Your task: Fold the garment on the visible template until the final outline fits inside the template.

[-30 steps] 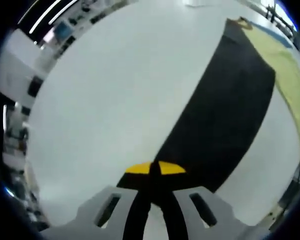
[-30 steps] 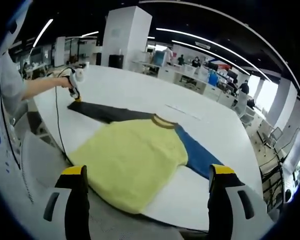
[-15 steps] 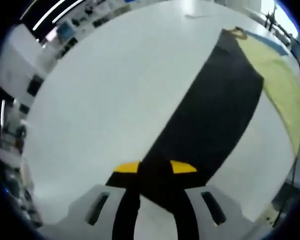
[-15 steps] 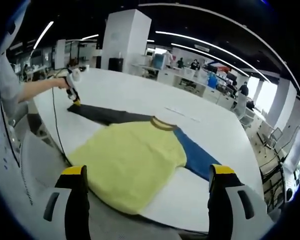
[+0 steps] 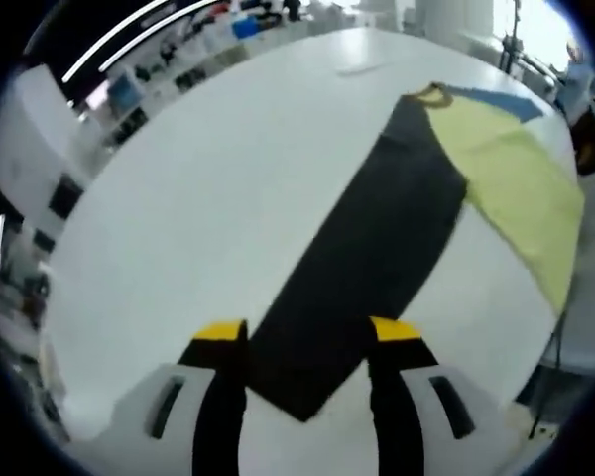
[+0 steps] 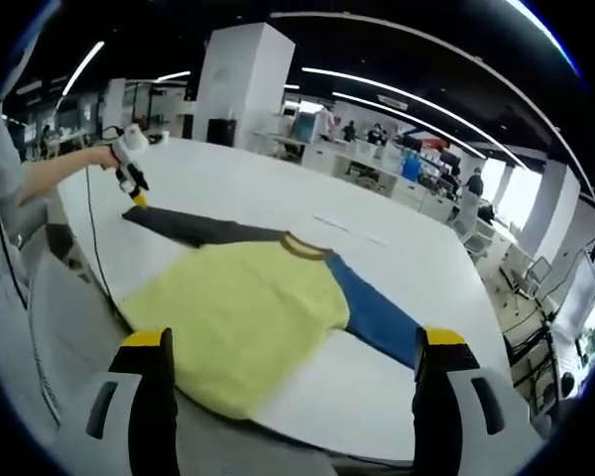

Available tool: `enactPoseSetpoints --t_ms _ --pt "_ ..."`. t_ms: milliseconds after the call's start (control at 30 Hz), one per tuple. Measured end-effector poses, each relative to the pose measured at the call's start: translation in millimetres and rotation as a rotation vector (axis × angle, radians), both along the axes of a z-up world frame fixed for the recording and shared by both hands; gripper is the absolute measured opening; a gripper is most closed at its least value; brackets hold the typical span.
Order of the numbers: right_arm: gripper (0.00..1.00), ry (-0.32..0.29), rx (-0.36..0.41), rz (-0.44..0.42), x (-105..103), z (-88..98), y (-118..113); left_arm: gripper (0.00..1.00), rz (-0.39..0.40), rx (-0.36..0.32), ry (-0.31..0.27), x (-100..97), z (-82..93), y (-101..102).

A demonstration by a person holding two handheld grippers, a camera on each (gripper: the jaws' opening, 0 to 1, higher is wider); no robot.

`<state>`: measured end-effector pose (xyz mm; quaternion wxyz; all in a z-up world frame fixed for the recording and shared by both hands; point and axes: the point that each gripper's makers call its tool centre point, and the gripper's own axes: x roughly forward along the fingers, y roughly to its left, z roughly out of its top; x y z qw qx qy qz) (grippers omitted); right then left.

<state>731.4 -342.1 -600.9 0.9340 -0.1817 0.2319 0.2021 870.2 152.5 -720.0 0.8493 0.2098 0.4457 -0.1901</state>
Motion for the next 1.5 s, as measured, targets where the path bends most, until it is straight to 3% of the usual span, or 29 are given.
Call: enactPoseSetpoints --t_ms 300,433,633,733,867,967,1167,1500 --pt "1.00 0.003 -0.006 -0.013 6.2 -1.8 -16.0 0.57 -0.079 -0.055 -0.033 -16.4 18.3 -37.0" --pt "1.00 0.005 -0.004 0.001 8.7 -2.5 -17.1 0.61 -0.092 -0.056 -0.033 -21.3 23.0 -43.3" --pt "1.00 0.006 0.009 0.042 14.8 -3.7 -18.7 0.68 -0.078 -0.095 -0.044 -31.1 34.3 -55.5" --pt "1.00 0.006 0.019 0.073 17.2 -4.8 -17.8 0.76 -0.051 -0.124 -0.066 -35.6 38.9 -63.1" --pt "1.00 0.015 0.023 0.109 19.5 -8.1 -18.4 0.77 -0.040 -0.132 -0.061 -45.5 39.7 -70.8" --pt "1.00 0.012 0.032 0.129 20.3 -5.0 -21.8 0.81 -0.030 -0.200 -0.072 -53.4 44.4 -84.7" --pt "1.00 0.025 0.032 0.160 17.7 -6.8 -27.9 0.86 -0.005 -0.232 -0.071 -63.8 46.9 -95.5" --pt "1.00 0.022 0.042 0.190 19.8 -8.4 -26.1 0.98 -0.017 -0.332 -0.136 -78.4 70.1 -123.9"
